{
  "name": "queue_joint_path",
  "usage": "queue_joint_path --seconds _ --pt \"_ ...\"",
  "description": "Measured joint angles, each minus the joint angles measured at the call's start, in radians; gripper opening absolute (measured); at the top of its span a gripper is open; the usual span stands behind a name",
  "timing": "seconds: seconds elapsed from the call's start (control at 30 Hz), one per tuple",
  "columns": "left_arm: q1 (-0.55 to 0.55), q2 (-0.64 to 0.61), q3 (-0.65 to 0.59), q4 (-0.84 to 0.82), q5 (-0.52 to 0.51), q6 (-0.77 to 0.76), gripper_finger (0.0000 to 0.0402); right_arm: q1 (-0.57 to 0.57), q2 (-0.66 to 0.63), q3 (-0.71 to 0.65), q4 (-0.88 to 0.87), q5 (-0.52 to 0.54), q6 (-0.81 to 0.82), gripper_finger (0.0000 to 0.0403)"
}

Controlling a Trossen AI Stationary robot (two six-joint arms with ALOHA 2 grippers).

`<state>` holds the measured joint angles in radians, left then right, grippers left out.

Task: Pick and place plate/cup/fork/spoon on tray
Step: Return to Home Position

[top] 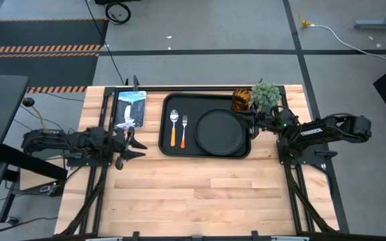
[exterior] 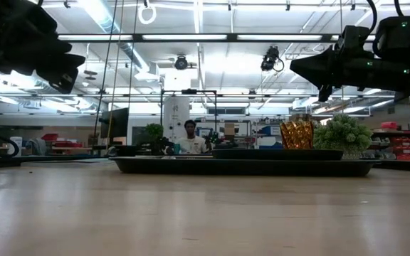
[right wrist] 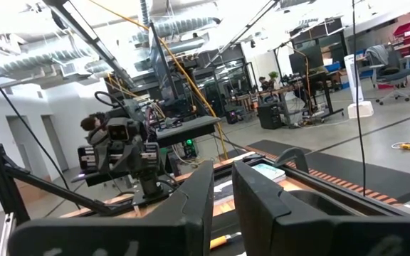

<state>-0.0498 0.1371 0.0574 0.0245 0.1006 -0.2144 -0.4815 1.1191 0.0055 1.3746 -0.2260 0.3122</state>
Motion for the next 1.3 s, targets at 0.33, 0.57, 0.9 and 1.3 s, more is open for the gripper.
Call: queue_joint_path --seconds 0.33,0.57,0.9,1.3 --pt "0.000 0.000 0.000 0.003 -0.001 -0.067 0.0142 0.000 0.000 0.000 0.000 0.000 0.000 0.0059" --pt "0.000 0.000 0.000 0.003 -0.002 -0.067 0.0142 0.000 0.000 0.000 0.000 0.000 0.000 0.0059" --pt "0.000 -0.003 0.000 0.008 -0.001 -0.064 0.0142 0.000 0.000 0.000 0.000 0.000 0.000 0.0059" --pt "0.040 -0.085 0.000 0.005 -0.002 -0.064 0.0142 0.000 0.000 0.000 0.000 0.000 0.000 0.0059"
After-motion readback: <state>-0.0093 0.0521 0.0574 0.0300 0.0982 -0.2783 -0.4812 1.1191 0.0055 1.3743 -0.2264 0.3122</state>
